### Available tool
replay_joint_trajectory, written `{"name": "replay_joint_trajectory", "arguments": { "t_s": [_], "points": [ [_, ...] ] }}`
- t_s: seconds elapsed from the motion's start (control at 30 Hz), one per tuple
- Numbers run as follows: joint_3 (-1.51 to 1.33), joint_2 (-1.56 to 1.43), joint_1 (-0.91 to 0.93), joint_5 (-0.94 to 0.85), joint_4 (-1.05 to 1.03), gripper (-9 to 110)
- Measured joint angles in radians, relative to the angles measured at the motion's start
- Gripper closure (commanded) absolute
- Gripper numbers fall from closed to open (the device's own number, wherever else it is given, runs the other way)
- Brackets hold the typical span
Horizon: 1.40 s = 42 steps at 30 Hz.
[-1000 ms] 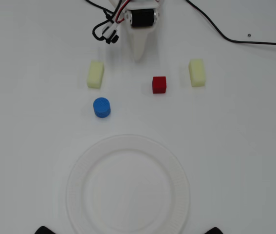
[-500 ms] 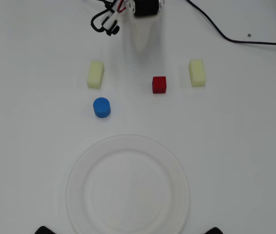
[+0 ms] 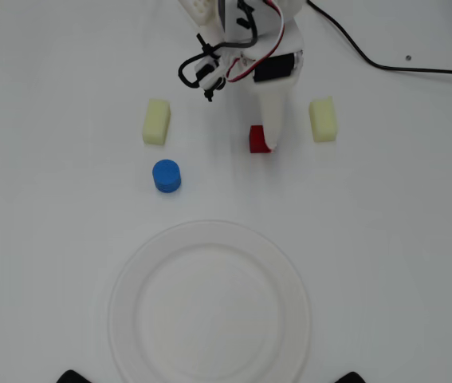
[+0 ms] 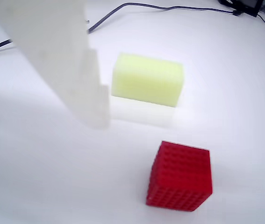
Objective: Grasp a red block and put it in the dish.
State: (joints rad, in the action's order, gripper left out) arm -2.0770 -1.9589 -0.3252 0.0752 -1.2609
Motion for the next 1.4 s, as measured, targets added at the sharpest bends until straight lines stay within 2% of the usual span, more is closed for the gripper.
{"name": "replay_joint_trajectory", "arguments": {
  "t_s": [0.23,0.63,0.77,0.97,1.33,1.4],
  "points": [
    [0.002,0.144,0.002,0.069,0.015,57],
    [-0.021,0.256,-0.069,0.101,0.144,60],
    [-0.021,0.267,-0.064,0.075,0.184,65],
    [-0.015,0.305,-0.064,0.000,0.207,84],
    [0.031,0.347,-0.005,-0.071,0.219,93],
    [0.031,0.347,0.003,-0.083,0.219,100]
  ]
}}
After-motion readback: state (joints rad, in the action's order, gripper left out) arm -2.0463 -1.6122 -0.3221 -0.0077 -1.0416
